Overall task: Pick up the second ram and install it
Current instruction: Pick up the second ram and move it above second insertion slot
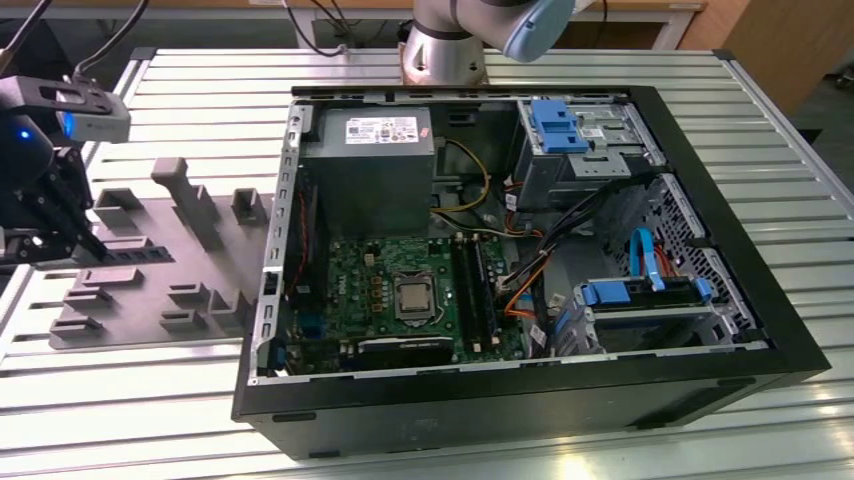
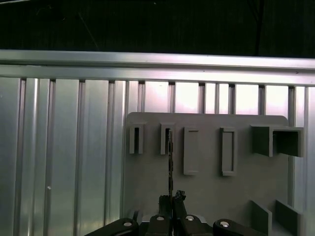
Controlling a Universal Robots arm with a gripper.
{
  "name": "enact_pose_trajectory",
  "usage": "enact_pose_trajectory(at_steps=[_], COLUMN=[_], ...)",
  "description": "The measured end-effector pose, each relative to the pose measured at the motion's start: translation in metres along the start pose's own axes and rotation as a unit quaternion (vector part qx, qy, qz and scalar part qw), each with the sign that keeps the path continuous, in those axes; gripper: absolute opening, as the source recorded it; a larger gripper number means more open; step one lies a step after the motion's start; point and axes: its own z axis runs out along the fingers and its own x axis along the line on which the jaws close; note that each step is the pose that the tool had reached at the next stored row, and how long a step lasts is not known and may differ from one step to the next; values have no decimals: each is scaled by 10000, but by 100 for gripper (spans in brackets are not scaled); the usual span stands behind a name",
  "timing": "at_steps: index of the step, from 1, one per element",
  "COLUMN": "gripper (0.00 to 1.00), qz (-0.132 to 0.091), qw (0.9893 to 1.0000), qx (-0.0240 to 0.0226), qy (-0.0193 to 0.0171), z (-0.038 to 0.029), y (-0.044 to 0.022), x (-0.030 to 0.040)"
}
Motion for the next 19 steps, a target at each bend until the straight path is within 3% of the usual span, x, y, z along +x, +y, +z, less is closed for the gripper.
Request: enact_pose_trajectory(at_steps=[19], gripper=[14], qz=[0], qw=[10000], qx=[0], qy=[0], z=[-69], y=[0], x=[-2])
